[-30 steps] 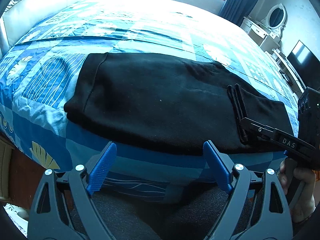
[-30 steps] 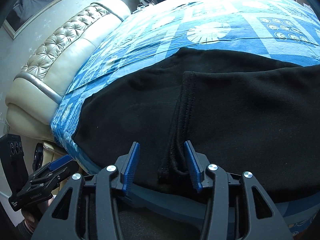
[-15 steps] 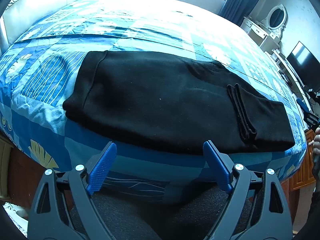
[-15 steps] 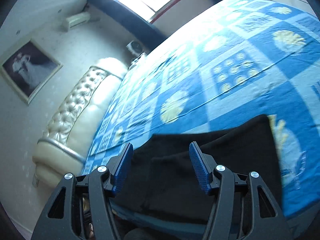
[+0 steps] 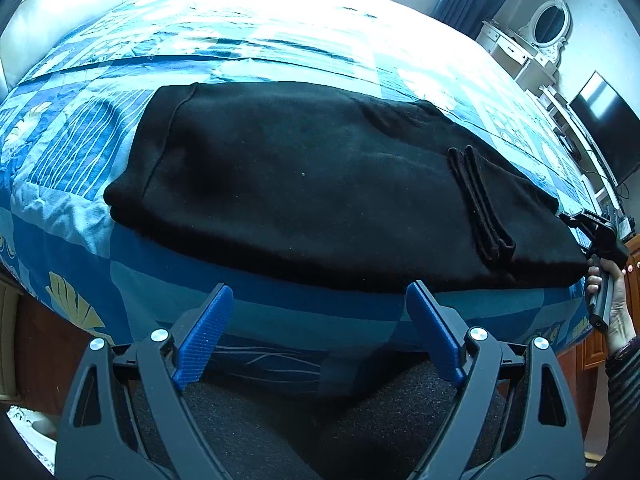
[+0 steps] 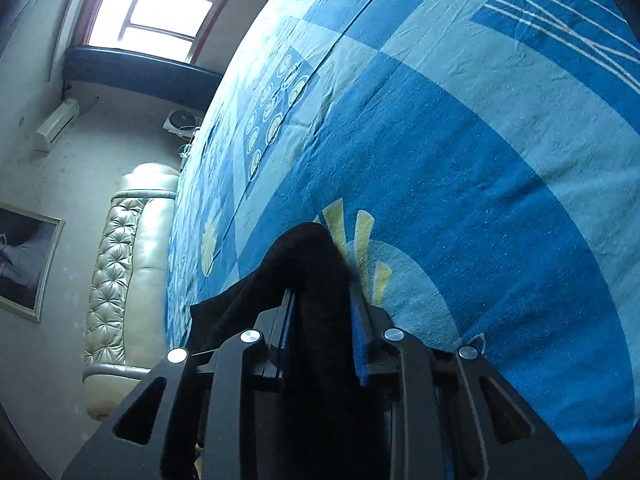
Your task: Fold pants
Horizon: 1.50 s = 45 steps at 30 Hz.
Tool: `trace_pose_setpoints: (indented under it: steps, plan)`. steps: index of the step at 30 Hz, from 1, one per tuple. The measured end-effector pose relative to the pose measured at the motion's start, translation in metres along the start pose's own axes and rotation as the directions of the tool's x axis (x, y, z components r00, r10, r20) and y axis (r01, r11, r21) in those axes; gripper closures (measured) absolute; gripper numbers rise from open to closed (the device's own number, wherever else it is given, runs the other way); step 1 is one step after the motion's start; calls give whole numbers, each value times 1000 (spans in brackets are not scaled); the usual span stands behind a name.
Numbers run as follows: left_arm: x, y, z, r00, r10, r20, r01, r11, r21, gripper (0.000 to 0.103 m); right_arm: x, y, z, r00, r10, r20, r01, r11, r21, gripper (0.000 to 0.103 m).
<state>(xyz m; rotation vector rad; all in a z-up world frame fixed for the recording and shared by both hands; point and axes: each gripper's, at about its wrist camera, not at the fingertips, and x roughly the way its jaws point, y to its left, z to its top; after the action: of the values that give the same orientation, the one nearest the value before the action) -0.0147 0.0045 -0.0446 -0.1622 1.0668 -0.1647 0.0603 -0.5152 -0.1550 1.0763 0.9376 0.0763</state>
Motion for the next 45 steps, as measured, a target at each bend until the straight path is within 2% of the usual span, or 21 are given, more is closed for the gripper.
trace_pose_setpoints:
  steps: [3, 6, 9, 13, 19, 23, 26, 30, 32, 35, 37, 39, 40, 42, 44, 45]
  plan:
    - [1, -1, 0, 1000, -2, -2, 2, 1000, 4, 15, -2, 2, -1, 1000, 16, -1, -16, 1000, 8, 79]
    - [-1, -1, -2, 1000, 1, -1, -1, 1000, 8, 15, -13, -7, -6, 996, 93, 3, -93, 994, 62, 74]
    - [-4, 0, -2, 1000, -1, 4, 1, 1000, 4, 15, -27, -17, -19, 987, 158, 11, -158, 981, 116, 69]
    - [-3, 2, 0, 1000, -5, 4, 5, 1000, -6, 15, -42, -29, -46, 978, 207, 8, -205, 964, 172, 67]
    - [-3, -1, -1, 1000, -6, 1, 6, 1000, 4, 15, -49, -43, -63, 981, 194, -2, -190, 962, 195, 67]
    - [-3, -2, -2, 1000, -2, 4, 2, 1000, 9, 15, -44, -35, -65, 997, 75, 1, -75, 991, 113, 79]
    - [-2, -3, -2, 1000, -3, -1, 3, 1000, 6, 15, -42, -28, -68, 999, 31, 22, -32, 998, 60, 80]
    - [-3, -4, -2, 1000, -3, 2, 3, 1000, 15, 15, -46, -34, -68, 997, 68, 46, -72, 994, 82, 78]
    - [-5, -4, -3, 1000, 1, 9, -1, 1000, 24, 15, -53, -34, -65, 996, 78, 53, -83, 991, 101, 73]
    - [-8, -2, -2, 1000, 6, 16, -6, 1000, 24, 15, -76, -23, -62, 989, 39, 145, -52, 995, 85, 73]
    - [-10, 2, 0, 1000, 7, 25, -7, 1000, 7, 15, -88, -10, -64, 979, 70, 192, -81, 995, 52, 73]
    - [-10, 6, 3, 1000, 9, 28, -9, 1000, -11, 15, -88, 1, -69, 973, 144, 179, -151, 988, 26, 68]
    - [-10, 8, 4, 1000, 9, 27, -9, 1000, -19, 15, -84, 5, -73, 973, 171, 157, -176, 984, 17, 62]
    - [-9, 11, 5, 1000, 6, 21, -6, 999, -34, 15, -70, 7, -79, 974, 197, 111, -201, 979, 24, 62]
    - [-9, 14, 6, 1000, 1, 16, 0, 999, -48, 15, -53, 1, -84, 983, 168, 75, -173, 983, 63, 62]
    - [-9, 16, 6, 1000, 1, 14, 0, 999, -52, 15, -47, -6, -84, 984, 163, 69, -168, 983, 77, 66]
